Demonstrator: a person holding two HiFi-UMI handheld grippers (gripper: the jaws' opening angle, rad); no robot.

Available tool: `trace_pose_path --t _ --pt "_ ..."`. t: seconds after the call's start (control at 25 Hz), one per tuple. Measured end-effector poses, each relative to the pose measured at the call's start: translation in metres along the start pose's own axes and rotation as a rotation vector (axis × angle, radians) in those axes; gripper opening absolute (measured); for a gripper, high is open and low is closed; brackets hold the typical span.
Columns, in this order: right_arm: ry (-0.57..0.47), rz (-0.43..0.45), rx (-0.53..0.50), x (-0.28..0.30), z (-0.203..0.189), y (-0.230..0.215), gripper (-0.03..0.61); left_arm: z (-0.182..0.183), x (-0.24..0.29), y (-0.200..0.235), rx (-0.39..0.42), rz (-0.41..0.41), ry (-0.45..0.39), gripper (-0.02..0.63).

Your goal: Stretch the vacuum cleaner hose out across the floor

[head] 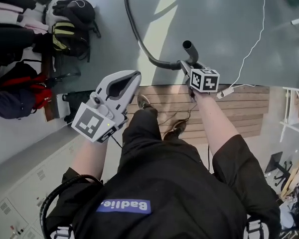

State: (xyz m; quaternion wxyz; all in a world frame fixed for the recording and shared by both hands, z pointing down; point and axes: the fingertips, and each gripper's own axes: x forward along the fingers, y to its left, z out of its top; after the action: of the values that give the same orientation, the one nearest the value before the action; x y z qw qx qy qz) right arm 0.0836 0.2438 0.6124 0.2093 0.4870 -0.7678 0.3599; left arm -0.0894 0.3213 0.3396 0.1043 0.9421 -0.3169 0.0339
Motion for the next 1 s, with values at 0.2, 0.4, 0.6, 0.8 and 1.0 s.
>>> trace_pose_path --t 0.2,0.4,0.6,0.8,1.0 --pt "0.006 0.008 0.077 -0.012 -0.042 -0.027 0.173 -0.032 0.021 -0.052 -0.026 -0.041 0.039 -0.005" --pt "0.006 0.019 0.234 -0.009 -0.092 -0.056 0.173 -0.051 0.046 -0.083 -0.041 -0.075 0.055 -0.005" --pt "0.050 0.013 0.465 0.017 -0.164 -0.097 0.173 -0.067 0.072 -0.087 -0.043 -0.095 0.060 -0.005" --pt "0.101 -0.031 0.635 0.044 -0.246 -0.135 0.175 -0.098 0.083 -0.078 -0.055 -0.110 0.097 -0.005" --pt "0.207 -0.055 0.708 0.097 -0.325 -0.150 0.173 -0.121 0.090 -0.056 -0.053 -0.118 0.139 -0.005"
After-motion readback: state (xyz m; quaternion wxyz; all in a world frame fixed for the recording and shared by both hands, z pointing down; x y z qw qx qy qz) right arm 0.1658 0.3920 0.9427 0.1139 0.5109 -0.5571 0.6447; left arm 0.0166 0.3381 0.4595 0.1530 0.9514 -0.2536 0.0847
